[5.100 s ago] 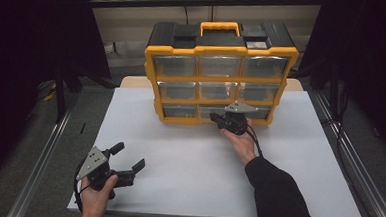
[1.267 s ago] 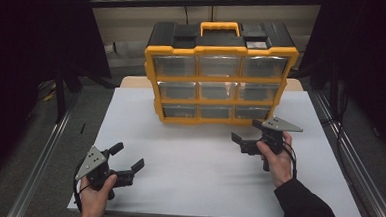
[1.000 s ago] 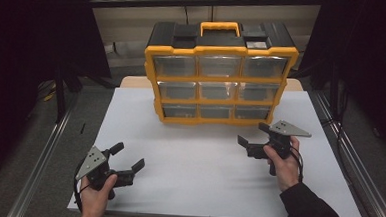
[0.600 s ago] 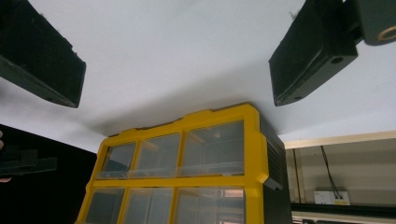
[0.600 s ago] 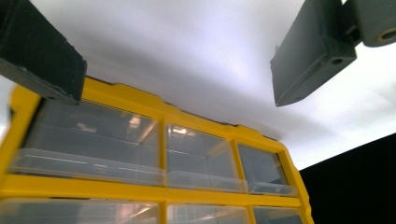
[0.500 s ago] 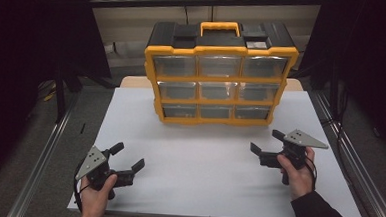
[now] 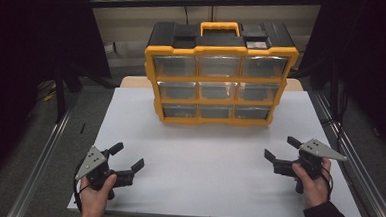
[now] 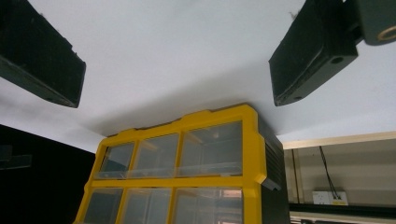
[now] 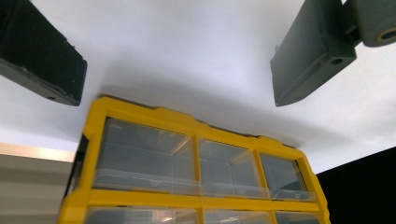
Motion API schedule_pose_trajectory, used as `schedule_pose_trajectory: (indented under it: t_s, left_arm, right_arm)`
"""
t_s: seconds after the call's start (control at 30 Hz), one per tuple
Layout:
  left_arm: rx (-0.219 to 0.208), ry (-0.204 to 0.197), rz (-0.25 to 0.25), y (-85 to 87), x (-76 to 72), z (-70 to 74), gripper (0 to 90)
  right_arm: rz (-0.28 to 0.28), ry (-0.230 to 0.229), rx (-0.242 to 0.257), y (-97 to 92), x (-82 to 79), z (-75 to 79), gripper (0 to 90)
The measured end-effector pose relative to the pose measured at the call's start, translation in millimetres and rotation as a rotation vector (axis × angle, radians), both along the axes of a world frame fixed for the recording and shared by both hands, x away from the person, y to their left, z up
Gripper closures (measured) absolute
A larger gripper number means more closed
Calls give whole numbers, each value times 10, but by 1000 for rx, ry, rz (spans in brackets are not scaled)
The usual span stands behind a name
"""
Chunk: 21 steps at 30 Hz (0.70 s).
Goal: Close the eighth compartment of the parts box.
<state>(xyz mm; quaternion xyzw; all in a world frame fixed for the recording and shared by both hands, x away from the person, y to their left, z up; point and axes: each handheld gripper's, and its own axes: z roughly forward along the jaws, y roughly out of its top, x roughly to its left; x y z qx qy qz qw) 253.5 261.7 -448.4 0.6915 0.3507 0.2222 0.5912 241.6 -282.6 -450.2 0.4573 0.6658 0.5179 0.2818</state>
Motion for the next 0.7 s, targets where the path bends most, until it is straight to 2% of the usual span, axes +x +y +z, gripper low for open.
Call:
schedule_pose_trajectory:
  t_s: [0.13,0.43,0.5,0.7]
  left_arm:
    - [0,-3,3,8,-1,1,34]
    - [7,-2,13,21,-3,0,33]
    - [14,-4,14,25,-1,4,34]
    - [21,1,13,-4,-7,-3,34]
  right_arm:
    - [-15,-14,9,-53,-68,3,27]
    - [-43,-31,-18,-174,-247,-13,30]
    - [-57,-29,2,-200,-280,-21,30]
    - [-66,-36,1,-237,-330,-26,27]
